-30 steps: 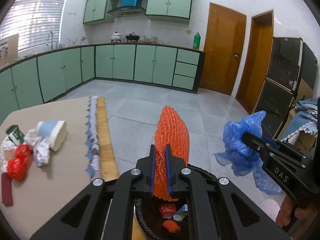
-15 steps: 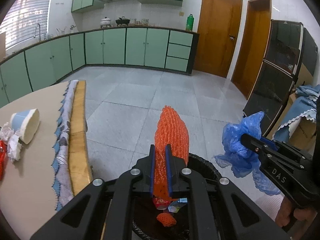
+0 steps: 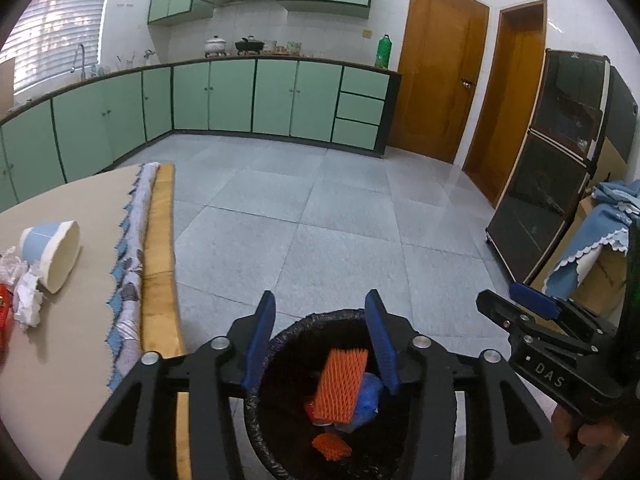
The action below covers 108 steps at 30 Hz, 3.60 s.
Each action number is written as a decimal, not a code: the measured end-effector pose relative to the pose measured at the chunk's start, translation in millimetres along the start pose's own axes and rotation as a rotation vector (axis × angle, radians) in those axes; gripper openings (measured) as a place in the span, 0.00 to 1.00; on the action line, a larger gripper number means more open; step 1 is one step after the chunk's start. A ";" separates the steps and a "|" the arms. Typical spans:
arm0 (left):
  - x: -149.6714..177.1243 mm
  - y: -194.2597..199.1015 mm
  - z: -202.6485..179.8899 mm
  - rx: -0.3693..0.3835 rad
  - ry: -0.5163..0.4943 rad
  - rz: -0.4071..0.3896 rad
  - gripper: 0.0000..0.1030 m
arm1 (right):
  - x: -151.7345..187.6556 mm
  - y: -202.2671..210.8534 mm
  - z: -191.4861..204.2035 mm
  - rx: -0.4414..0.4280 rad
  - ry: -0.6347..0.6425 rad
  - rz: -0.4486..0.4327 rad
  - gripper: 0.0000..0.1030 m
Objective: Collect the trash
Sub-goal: 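Open both grippers over the bin to drop the net and bag, then move both tools back over the trash pile on the table, then grasp the dark red scouring pad with the left gripper while the right gripper grasps white tissue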
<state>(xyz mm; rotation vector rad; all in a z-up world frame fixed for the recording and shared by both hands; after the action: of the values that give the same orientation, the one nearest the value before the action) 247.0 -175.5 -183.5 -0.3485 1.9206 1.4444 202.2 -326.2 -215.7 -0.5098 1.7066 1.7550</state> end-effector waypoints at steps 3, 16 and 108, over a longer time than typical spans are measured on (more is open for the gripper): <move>-4.6 13.4 12.3 -0.018 0.021 -0.031 0.61 | -5.2 8.0 -3.2 0.035 -0.018 -0.039 0.85; -7.9 96.1 107.0 -0.219 0.124 -0.169 0.79 | -29.3 44.6 53.1 -0.006 0.010 -0.163 0.95; 98.2 155.0 378.2 -0.571 0.526 -0.115 0.42 | 7.1 -58.7 416.5 -0.291 0.440 0.179 0.20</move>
<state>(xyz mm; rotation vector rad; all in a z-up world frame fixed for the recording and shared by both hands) 224.1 244.2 -186.5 -1.1817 1.7800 1.9426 299.1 83.0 -228.1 -0.9559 1.8372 2.1563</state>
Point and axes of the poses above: each gripper's, at about its wrist camera, not at the fingertips, and y roughly against the way its jaws point, z to its left, x to its underside, the point moved 10 cm from there along -y, roughly the way its jaws point, and after that the axes turned 10 degrees about z, right-handed, at the moved point
